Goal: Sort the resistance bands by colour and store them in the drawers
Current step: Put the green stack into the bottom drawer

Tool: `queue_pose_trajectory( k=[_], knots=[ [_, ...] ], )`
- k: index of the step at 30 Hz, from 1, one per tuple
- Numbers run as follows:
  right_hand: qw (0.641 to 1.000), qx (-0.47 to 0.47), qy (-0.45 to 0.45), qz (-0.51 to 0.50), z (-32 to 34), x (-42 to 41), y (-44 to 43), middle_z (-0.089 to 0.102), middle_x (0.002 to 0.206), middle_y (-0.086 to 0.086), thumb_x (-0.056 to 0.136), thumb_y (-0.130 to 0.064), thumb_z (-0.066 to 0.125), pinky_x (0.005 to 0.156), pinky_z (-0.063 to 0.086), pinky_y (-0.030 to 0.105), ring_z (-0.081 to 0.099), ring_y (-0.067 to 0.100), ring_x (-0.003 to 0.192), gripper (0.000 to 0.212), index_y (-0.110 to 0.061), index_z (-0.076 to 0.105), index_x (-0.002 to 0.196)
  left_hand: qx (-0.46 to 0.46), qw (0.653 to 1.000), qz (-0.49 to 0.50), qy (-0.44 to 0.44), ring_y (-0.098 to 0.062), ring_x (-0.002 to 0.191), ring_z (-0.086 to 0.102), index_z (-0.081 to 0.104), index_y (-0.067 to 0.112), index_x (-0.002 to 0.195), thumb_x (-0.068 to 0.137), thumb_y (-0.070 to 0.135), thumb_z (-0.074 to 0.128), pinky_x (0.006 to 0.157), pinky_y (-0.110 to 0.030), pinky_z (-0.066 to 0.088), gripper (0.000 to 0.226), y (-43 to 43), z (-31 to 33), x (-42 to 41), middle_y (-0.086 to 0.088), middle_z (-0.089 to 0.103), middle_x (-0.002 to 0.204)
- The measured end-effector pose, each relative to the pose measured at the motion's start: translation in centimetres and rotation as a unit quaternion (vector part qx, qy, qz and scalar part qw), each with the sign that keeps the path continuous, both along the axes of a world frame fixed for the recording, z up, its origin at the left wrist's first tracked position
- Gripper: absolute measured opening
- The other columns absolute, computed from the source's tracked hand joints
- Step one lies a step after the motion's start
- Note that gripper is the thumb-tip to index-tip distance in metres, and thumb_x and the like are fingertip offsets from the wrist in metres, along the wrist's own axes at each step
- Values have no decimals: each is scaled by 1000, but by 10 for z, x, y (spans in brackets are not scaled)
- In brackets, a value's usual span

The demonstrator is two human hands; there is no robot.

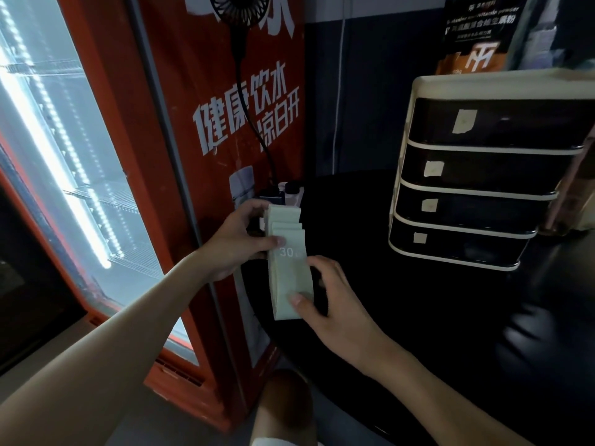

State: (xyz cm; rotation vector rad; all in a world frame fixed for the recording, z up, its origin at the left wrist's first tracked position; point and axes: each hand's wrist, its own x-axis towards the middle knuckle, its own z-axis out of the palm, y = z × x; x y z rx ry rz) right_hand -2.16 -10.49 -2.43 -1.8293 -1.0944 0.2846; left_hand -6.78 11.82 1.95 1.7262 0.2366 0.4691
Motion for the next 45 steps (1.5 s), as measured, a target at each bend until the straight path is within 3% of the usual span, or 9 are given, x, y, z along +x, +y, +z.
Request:
queue_pose_trajectory(
  k=[5, 7, 11, 17, 21, 28, 33, 38, 45],
  knots=[
    [972, 68, 222, -12, 11, 11, -8, 39, 143, -14, 76, -44, 79, 97, 42, 19, 46, -4, 120, 103, -35, 9, 153, 33, 996, -38, -69, -23, 118, 63, 55, 13, 130, 73, 1, 82, 88, -40, 58, 64, -38, 35, -7, -9, 60, 133],
    [958, 109, 264, -12, 17, 16, -17, 51, 138, -10, 64, -49, 85, 97, 51, 29, 57, 4, 116, 113, -35, 15, 152, 29, 993, -61, -92, -25, 118, 63, 54, 13, 131, 73, 0, 83, 89, -38, 56, 66, -58, 44, -7, -7, 62, 130],
    [946, 164, 280, -24, 38, 27, -54, 68, 120, -2, 65, -43, 88, 91, 56, 45, 67, 17, 108, 86, -21, 47, 137, -6, 986, -103, -132, -19, 113, 63, 53, 17, 127, 75, 0, 80, 87, -36, 56, 61, -100, 46, 4, -2, 59, 129],
    [972, 116, 180, -99, 58, 48, -126, 73, 104, -4, 79, -27, 79, 74, 59, 28, 71, 9, 91, 39, -21, 61, 113, -70, 976, -136, -156, -18, 114, 63, 58, 28, 118, 68, 1, 87, 87, -37, 56, 64, -165, 19, 39, 2, 61, 125],
    [993, -7, 10, -115, 71, 70, -172, 71, 98, -9, 76, -31, 83, 72, 56, 23, 68, 4, 87, 40, -24, 65, 110, -95, 980, -138, -110, -20, 118, 63, 48, 30, 134, 54, 19, 88, 95, -42, 55, 90, -192, -1, 60, -2, 58, 129],
    [945, -245, -180, -120, 73, 99, -202, 63, 107, -10, 70, -41, 80, 86, 51, 34, 61, 11, 97, 58, -28, 58, 123, 115, 964, -239, 3, -2, 135, 46, 22, 28, 155, 63, 25, 95, 107, -20, 41, 117, -204, -32, 75, 8, 41, 150],
    [896, -377, -219, -85, 57, 101, -193, 54, 116, -13, 75, -50, 71, 104, 27, 44, 44, 14, 115, 59, -37, 47, 128, 179, 965, -189, 20, 6, 119, 50, 25, 44, 149, 56, 42, 93, 94, -8, 37, 115, -206, -43, 77, 15, 49, 129],
    [912, -344, -207, -79, 56, 103, -191, 57, 111, -14, 73, -51, 74, 105, 29, 44, 49, 9, 108, 54, -36, 52, 121, 207, 950, -233, 9, 3, 129, 47, 38, 33, 149, 61, 30, 95, 103, -12, 40, 105, -208, -42, 79, 17, 41, 144],
    [902, -357, -233, -68, 55, 106, -201, 46, 130, -15, 73, -61, 70, 111, 14, 39, 30, 8, 127, 75, -41, 40, 138, 190, 956, -222, 9, -5, 104, 64, 61, 25, 132, 69, 17, 91, 90, -19, 50, 70, -210, -39, 78, 12, 59, 116]
  ],
)
